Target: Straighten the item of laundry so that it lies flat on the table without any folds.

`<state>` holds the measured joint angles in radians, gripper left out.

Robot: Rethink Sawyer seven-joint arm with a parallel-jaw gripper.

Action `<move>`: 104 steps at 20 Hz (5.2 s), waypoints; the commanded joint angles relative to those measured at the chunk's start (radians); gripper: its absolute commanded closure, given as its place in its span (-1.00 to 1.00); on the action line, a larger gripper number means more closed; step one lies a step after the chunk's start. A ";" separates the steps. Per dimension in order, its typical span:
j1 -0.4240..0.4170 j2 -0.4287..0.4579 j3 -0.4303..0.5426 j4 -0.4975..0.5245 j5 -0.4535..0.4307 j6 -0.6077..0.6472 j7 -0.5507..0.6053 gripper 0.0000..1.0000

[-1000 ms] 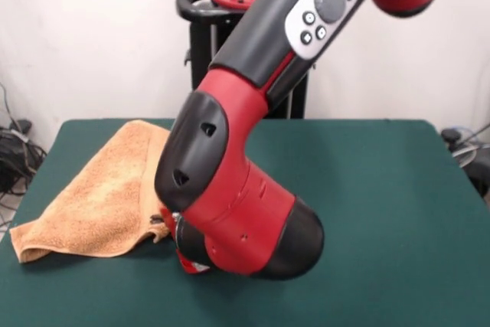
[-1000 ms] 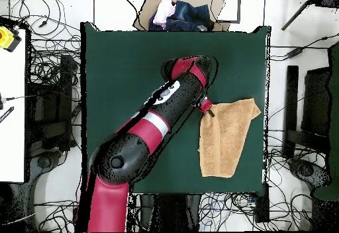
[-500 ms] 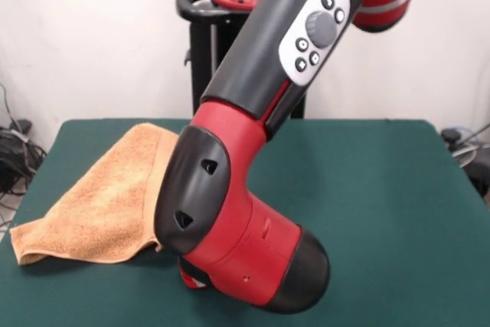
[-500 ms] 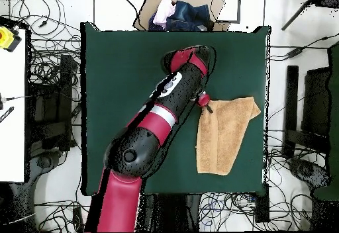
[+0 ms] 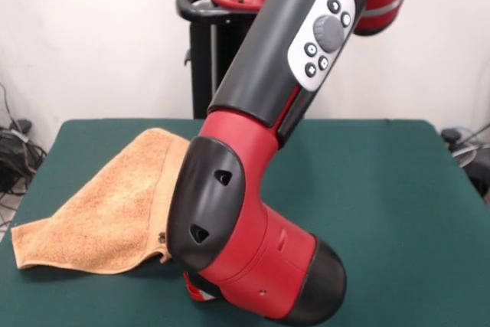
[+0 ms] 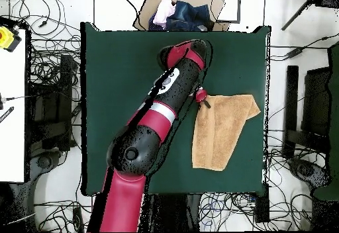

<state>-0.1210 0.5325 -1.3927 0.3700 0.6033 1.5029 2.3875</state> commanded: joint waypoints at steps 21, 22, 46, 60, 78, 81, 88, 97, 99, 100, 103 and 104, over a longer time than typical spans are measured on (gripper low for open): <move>0.005 0.028 -0.020 -0.251 0.326 -0.004 0.267 1.00; 0.000 0.029 -0.036 -0.259 0.339 0.000 0.269 1.00; -0.062 0.068 -0.414 -0.262 0.665 0.017 0.245 1.00; -0.079 0.082 -0.466 -0.277 0.724 0.015 0.230 1.00; 0.132 0.017 -0.051 0.056 0.415 -0.197 0.000 -1.00; 0.229 -0.072 0.159 0.280 0.310 -0.326 -0.136 -1.00; 0.312 -0.396 0.513 0.709 0.156 -0.710 -0.358 -1.00; 0.209 -0.977 0.815 1.161 0.045 -0.862 -0.742 -1.00; 0.170 -1.068 0.862 1.235 0.021 -0.884 -0.812 -1.00; 0.151 -1.107 0.882 1.269 0.005 -0.894 -0.839 -1.00; 0.104 -1.200 0.930 1.356 -0.038 -0.930 -0.902 -1.00; 0.089 -1.223 0.948 1.380 -0.051 -0.944 -0.914 -1.00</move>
<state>-0.0011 -0.4401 -0.7430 1.4168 0.6314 0.6341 1.7926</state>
